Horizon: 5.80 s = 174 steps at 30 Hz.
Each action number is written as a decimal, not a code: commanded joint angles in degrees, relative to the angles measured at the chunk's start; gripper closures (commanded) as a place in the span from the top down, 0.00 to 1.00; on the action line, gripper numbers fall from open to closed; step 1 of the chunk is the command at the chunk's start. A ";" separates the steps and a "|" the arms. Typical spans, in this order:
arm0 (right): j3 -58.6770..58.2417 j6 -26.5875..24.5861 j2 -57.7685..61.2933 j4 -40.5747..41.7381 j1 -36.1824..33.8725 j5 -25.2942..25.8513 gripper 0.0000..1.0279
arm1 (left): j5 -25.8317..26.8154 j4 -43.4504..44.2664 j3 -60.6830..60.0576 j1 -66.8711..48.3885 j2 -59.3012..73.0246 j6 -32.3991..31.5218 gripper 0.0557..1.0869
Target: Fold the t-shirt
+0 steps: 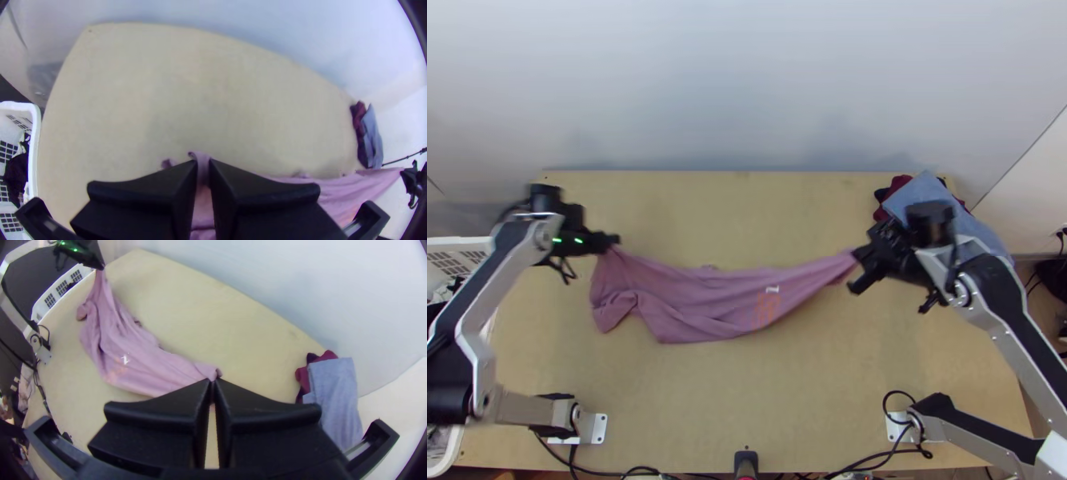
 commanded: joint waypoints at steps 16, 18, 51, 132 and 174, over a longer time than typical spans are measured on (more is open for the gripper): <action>2.74 10.20 -11.70 0.06 -0.72 -0.77 0.03 | 20.93 -9.82 16.13 15.93 -26.63 -10.05 0.19; 1.86 10.02 -12.75 -2.14 0.07 -1.47 0.03 | 20.93 -10.87 14.54 15.05 -28.38 -9.35 0.19; -26.97 -3.60 -2.56 -9.79 5.26 -2.79 0.45 | 14.87 -18.78 -23.16 6.70 -39.02 12.18 0.20; 36.22 18.55 -18.91 -14.97 -24.27 5.56 0.03 | -3.24 -13.33 24.30 -2.79 -36.47 0.14 0.20; 28.23 -4.13 -26.20 -45.73 -74.02 -53.33 0.03 | -10.09 11.10 24.39 -60.89 14.51 1.11 0.94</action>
